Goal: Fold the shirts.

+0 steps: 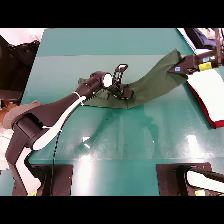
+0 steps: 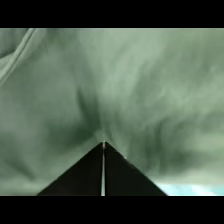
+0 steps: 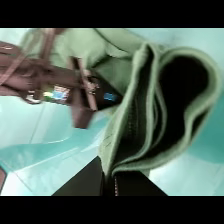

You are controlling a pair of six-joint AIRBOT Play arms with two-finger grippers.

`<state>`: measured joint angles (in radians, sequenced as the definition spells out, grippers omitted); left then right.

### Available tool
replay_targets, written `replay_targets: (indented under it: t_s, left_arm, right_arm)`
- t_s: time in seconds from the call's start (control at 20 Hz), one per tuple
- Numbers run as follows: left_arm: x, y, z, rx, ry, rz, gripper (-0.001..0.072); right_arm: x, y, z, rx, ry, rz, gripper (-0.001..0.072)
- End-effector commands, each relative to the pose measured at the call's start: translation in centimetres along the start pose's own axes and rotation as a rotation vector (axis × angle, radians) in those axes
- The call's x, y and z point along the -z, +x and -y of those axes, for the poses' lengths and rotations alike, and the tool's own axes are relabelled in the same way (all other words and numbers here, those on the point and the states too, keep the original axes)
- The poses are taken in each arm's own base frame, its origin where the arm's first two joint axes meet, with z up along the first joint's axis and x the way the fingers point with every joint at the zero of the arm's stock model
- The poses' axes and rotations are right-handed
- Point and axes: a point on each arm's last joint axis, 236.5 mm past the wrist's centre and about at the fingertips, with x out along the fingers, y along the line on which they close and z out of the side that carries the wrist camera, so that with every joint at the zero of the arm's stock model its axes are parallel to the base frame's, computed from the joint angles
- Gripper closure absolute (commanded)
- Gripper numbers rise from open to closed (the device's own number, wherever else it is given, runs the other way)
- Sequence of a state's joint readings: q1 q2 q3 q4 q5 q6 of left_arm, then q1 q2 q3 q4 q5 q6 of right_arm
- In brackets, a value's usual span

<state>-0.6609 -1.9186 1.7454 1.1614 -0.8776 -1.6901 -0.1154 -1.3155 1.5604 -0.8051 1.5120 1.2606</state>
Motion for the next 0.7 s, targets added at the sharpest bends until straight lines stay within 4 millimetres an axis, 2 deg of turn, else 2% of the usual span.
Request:
replay_targets:
  t_s: [0.0, 0.1, 0.15, 0.2, 0.3, 0.4, 0.5, 0.65]
  left_arm:
    - [-0.3, 0.7, 0.1, 0.014, 0.029, 0.01, 0.0681]
    - [0.0, -0.2, -1.0, 0.002, 0.064, -0.022, 0.0682]
    - [-0.2, -1.3, -1.9, -0.007, 0.065, -0.038, 0.0681]
    - [-0.7, -2.6, -3.1, -0.019, 0.067, -0.045, 0.0681]
    - [-2.5, -6.5, -5.8, -0.058, 0.055, -0.022, 0.0681]
    - [-4.9, -11.9, -8.7, -0.124, 0.046, 0.056, 0.0681]
    - [-7.0, -18.7, -11.7, -0.213, 0.042, 0.152, 0.0681]
    - [-7.9, -28.3, -14.9, -0.344, 0.05, 0.264, 0.0681]
  right_arm:
    - [-0.8, 1.9, -3.1, -0.039, -0.041, -0.026, 0.0698]
    - [-1.3, 3.2, -4.7, -0.06, -0.068, -0.037, 0.0699]
    - [-1.6, 3.8, -5.5, -0.072, -0.088, -0.044, 0.0698]
    - [-1.9, 4.4, -6.4, -0.083, -0.112, -0.048, 0.0699]
    - [-2.7, 5.9, -8.4, -0.108, -0.16, -0.046, 0.0698]
    - [-3.6, 7.8, -10.4, -0.133, -0.202, -0.03, 0.0698]
    - [-4.4, 10.1, -12.5, -0.159, -0.236, -0.009, 0.0698]
    - [-5.2, 14.4, -14.8, -0.193, -0.264, 0.006, 0.0698]
